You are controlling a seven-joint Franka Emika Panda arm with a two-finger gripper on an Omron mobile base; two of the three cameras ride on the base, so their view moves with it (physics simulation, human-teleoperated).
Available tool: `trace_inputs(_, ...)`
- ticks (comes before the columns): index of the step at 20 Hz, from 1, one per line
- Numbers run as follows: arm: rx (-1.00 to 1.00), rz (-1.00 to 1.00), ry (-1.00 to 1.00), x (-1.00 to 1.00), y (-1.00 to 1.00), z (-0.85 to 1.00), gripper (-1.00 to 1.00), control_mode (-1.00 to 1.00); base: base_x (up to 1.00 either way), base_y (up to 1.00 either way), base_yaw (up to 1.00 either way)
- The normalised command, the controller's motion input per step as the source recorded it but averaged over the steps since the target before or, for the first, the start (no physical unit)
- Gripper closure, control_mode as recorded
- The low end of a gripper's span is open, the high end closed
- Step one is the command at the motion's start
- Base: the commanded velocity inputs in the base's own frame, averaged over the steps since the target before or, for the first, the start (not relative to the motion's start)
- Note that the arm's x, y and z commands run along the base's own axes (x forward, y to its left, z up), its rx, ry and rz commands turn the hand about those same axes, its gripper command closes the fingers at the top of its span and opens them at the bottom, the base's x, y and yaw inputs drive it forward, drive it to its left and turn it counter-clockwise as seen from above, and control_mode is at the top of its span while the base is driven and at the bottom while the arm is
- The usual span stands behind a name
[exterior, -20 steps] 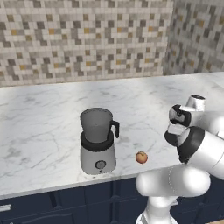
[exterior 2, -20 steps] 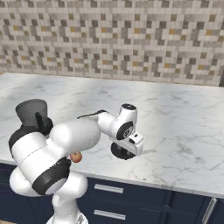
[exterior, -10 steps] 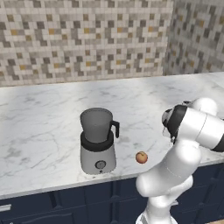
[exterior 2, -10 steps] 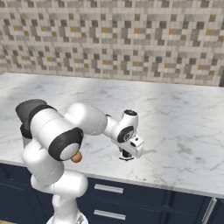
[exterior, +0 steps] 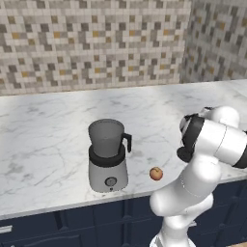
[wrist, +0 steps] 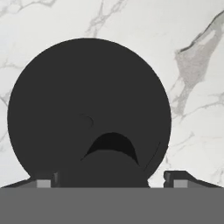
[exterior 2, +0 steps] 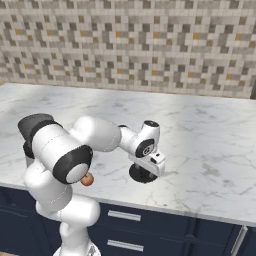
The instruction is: Open the blender lid, put the peach in the blender, close the lid, and start the blender.
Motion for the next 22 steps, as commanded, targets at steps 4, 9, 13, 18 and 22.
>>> trace_inputs(4,-0.04,0.0,0.0,-0.24,0.0,0.75,-1.0,-1.0,0.0,0.0,0.0)
trace_inputs(9,-0.06,0.01,0.0,-0.48,0.27,0.73,-1.0,-1.0,0.0,0.0,0.0)
trace_inputs(13,-0.13,0.12,0.07,-0.62,0.98,0.06,-1.0,-1.0,0.0,0.0,0.0)
trace_inputs(18,-0.1,0.24,0.08,-0.53,1.0,-0.17,-1.0,-1.0,0.0,0.0,0.0)
trace_inputs(22,-0.01,0.29,0.04,-0.6,0.89,-0.21,-1.0,-1.0,0.0,0.0,0.0)
